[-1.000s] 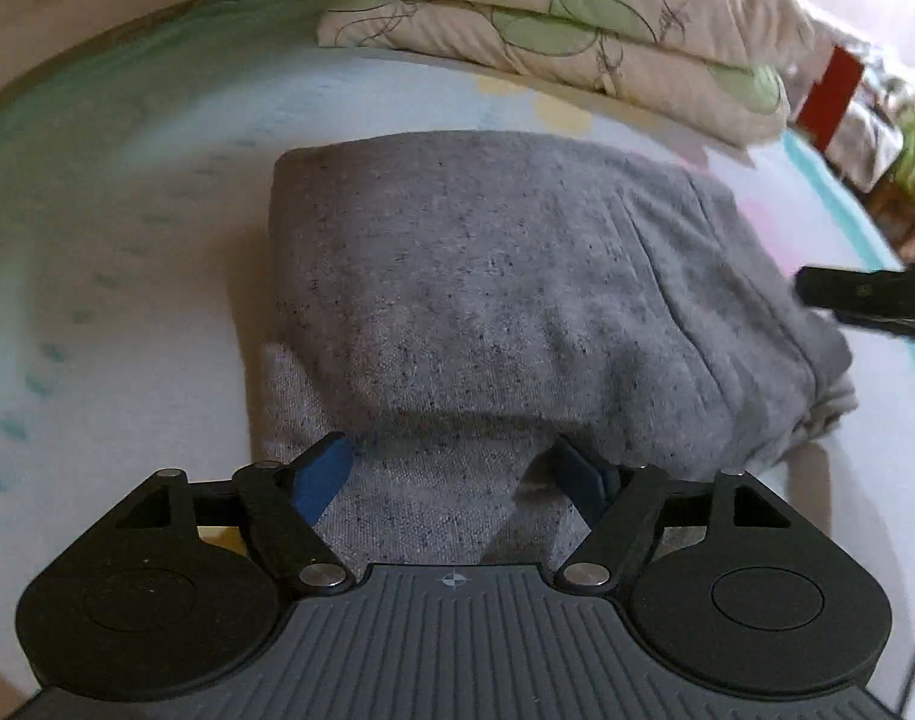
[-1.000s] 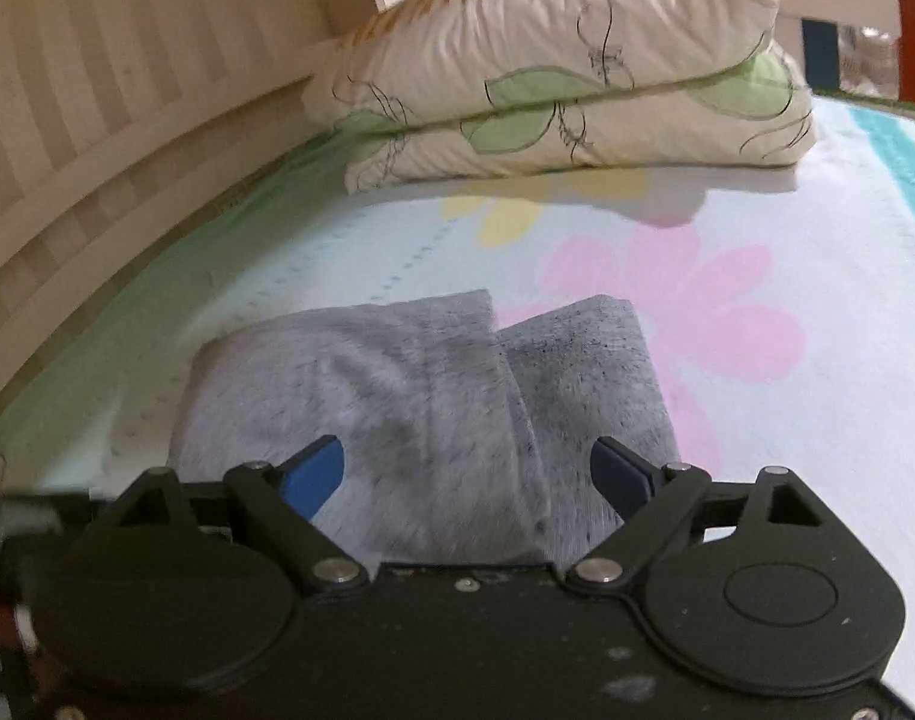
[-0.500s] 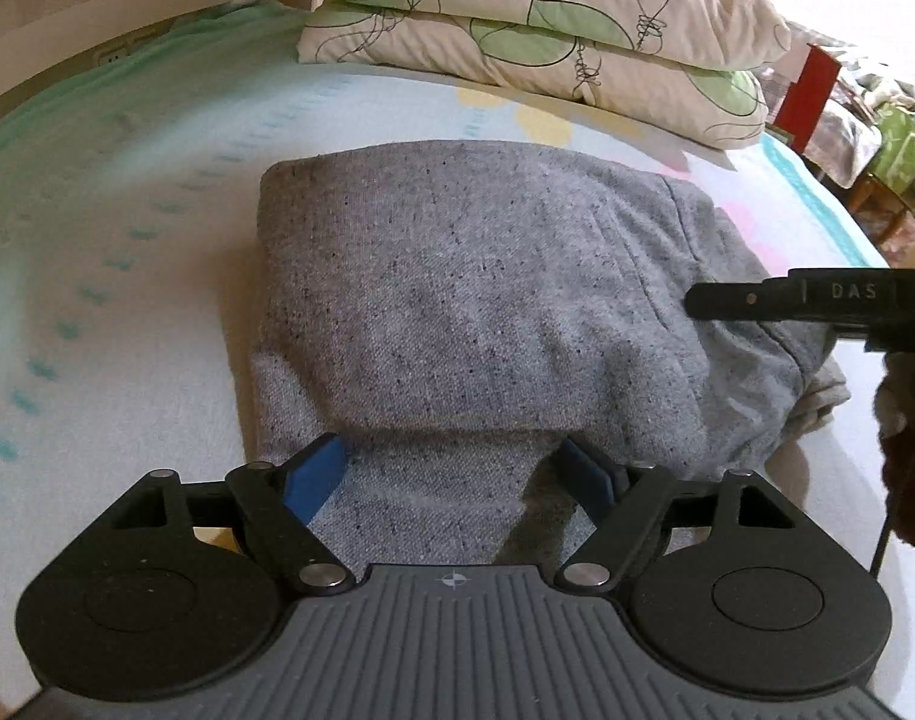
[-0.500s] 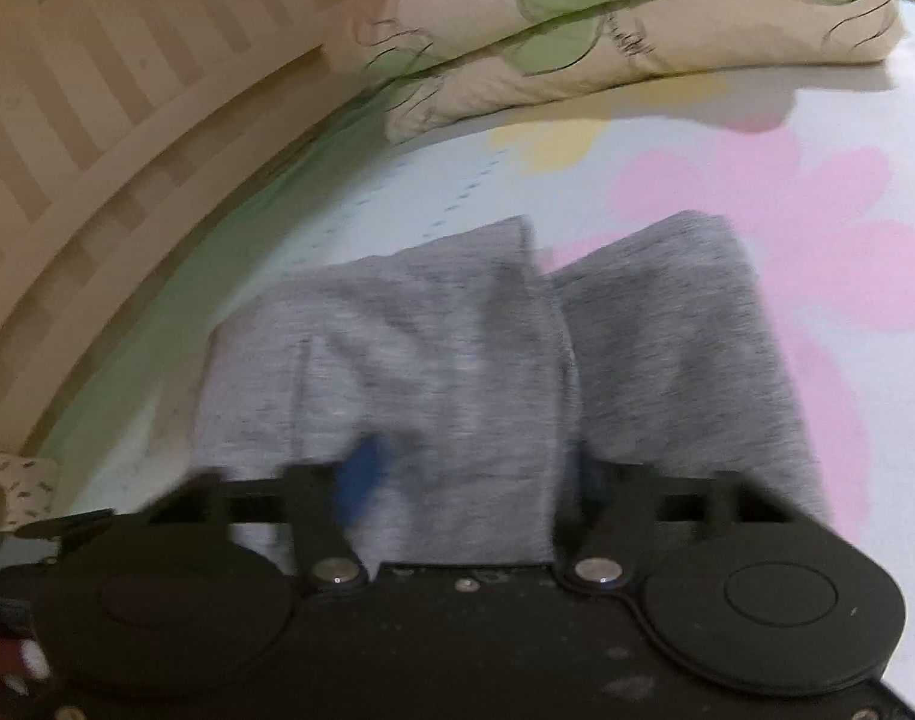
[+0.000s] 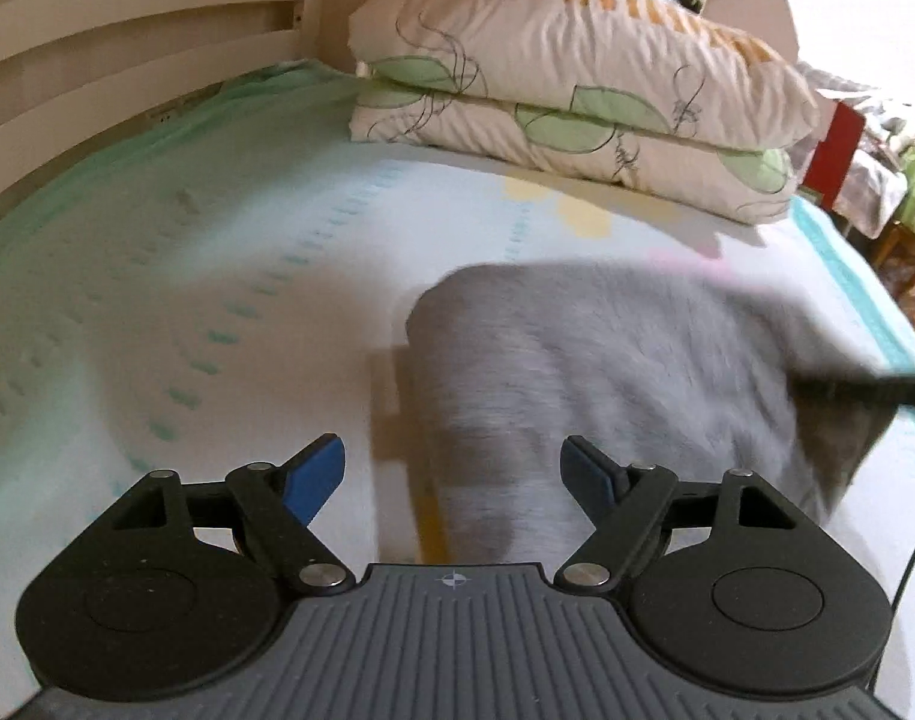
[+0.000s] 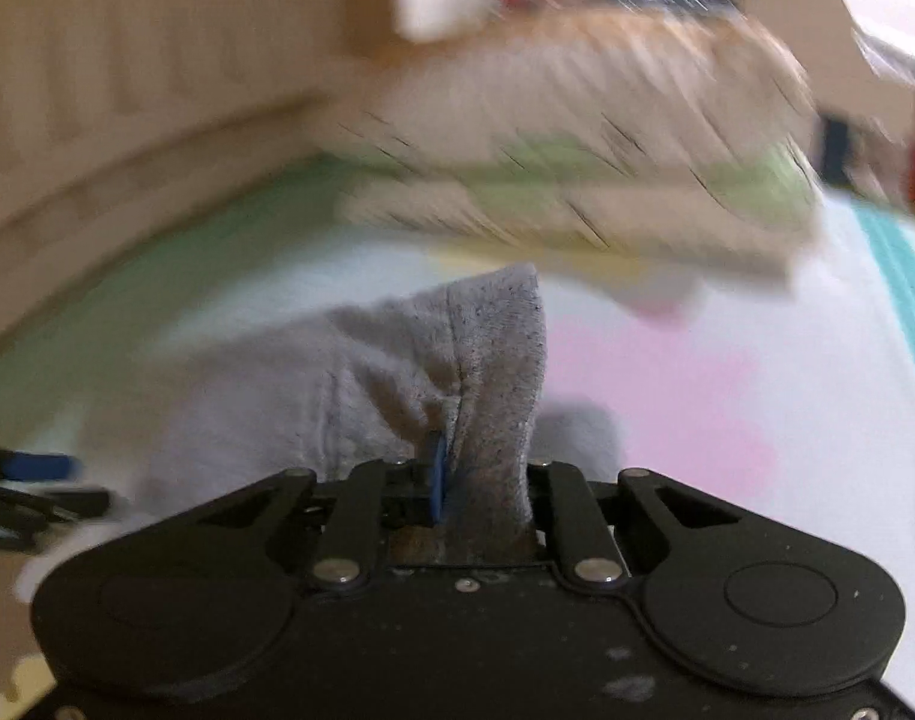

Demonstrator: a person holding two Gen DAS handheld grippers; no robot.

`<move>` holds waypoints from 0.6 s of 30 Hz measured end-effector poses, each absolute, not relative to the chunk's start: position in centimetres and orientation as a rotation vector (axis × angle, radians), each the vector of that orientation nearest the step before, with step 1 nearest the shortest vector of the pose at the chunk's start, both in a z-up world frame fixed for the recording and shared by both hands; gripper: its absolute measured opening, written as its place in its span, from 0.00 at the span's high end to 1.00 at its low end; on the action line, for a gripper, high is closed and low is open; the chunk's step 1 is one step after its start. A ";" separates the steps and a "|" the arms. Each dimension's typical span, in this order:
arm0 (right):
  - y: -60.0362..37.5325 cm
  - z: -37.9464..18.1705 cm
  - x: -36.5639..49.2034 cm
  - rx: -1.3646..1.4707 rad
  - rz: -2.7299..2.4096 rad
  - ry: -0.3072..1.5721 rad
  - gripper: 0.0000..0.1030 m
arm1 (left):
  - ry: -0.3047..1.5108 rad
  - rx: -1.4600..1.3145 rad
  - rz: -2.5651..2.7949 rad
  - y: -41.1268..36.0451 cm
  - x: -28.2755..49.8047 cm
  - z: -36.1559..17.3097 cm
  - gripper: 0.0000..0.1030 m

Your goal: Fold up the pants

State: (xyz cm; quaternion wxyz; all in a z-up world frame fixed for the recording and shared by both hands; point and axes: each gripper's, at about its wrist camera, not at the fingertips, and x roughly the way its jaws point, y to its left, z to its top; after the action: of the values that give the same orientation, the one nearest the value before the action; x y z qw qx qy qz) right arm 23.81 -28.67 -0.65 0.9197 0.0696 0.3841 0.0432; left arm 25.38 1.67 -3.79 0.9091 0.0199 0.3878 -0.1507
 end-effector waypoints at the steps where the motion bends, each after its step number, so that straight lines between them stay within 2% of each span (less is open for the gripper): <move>1: -29.0 -2.1 24.5 0.143 0.087 0.851 0.83 | 0.807 0.049 -0.309 1.4 25.7 -3.9 0.24; 2: -29.3 -3.4 24.7 0.132 0.086 0.883 0.80 | 0.809 0.063 -0.315 1.0 26.0 -3.9 0.24; 4: -29.7 -3.2 24.0 0.143 0.074 0.828 0.77 | 0.796 0.103 -0.326 0.5 26.3 -3.6 0.24; 8: -30.4 -0.1 21.2 0.185 -0.008 0.632 0.67 | 0.747 0.134 -0.325 -1.1 27.7 -2.3 0.24; 13: -28.1 1.8 22.6 0.109 0.095 0.607 0.67 | 0.717 0.187 -0.311 -5.1 30.8 -2.2 0.24; 15: -27.3 1.3 23.9 0.082 0.105 0.629 0.75 | 0.741 0.204 -0.274 -5.9 32.5 -3.3 0.24; 18: -27.4 -0.3 26.6 0.086 0.069 0.692 0.76 | 0.808 0.238 -0.214 -6.4 34.8 -6.0 0.23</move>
State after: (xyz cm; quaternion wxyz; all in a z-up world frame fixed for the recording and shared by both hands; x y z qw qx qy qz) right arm 26.56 -27.43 -0.32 0.9393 0.0424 0.3388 0.0340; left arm 34.78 -6.44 -5.99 0.9070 0.1154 0.3915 -0.1036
